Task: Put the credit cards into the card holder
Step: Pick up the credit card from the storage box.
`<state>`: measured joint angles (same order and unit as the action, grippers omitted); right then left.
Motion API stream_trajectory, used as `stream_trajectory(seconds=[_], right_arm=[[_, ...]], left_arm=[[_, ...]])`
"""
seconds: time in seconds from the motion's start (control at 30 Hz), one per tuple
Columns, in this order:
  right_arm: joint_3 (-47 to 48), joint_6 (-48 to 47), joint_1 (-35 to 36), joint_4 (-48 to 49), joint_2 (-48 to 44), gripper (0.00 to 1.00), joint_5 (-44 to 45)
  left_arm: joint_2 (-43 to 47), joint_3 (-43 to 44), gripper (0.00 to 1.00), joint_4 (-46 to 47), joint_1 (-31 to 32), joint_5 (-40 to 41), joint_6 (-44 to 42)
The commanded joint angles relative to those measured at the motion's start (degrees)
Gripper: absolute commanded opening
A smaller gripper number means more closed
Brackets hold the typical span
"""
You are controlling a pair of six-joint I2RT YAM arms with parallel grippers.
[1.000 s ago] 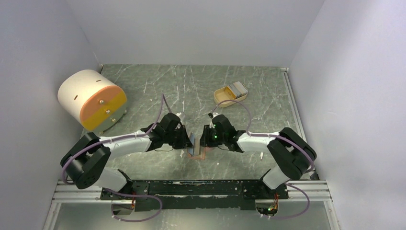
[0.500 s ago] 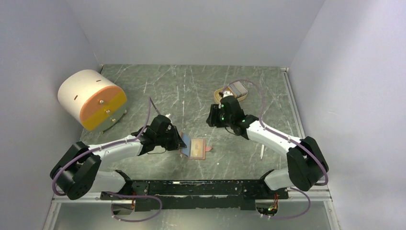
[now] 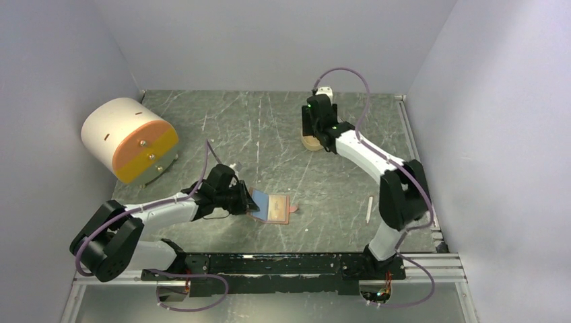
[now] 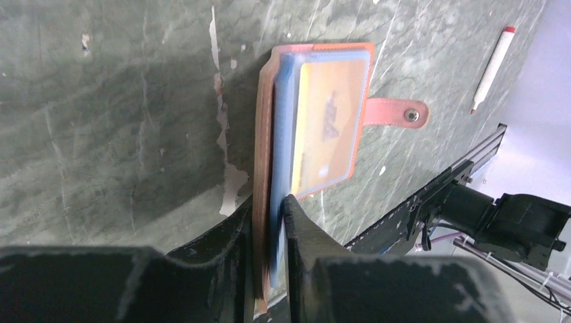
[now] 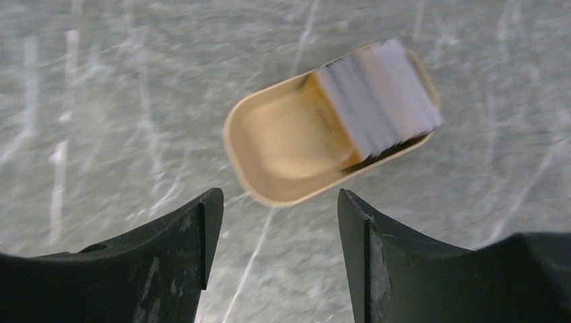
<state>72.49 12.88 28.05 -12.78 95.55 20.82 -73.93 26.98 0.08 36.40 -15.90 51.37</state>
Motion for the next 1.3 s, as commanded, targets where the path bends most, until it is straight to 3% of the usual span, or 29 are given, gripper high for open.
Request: stream_trajectory(seconds=[0.0, 0.23, 0.37, 0.73, 0.93, 1.27], right_arm=[[9.22, -8.83, -1.34, -6.2, 8.89, 0.67, 10.52], [22.25, -19.2, -1.63, -11.62, 22.51, 0.71, 19.24], [26.21, -21.75, -2.65, -13.73, 26.54, 0.73, 17.87], [25.86, -22.78, -4.58, -12.84, 29.49, 0.75, 15.28], [24.68, -23.68, -4.62, -12.54, 30.85, 0.74, 18.07], [26.83, -23.84, -4.74, -13.45, 31.01, 0.63, 20.7]], left_arm=[[0.31, -2.36, 0.24, 4.96, -0.4, -4.48, -0.08], [-0.36, -1.32, 0.25, 4.91, -0.38, -6.56, -1.9], [-1.93, -1.15, 0.25, 6.57, -0.42, -7.69, -2.06], [-2.79, -0.07, 0.25, 5.22, -0.43, -8.12, -2.91], [-1.76, -0.82, 0.25, 5.54, -0.37, -7.65, -2.61], [-1.82, -0.11, 0.26, 4.67, -0.45, -7.36, -3.5]])
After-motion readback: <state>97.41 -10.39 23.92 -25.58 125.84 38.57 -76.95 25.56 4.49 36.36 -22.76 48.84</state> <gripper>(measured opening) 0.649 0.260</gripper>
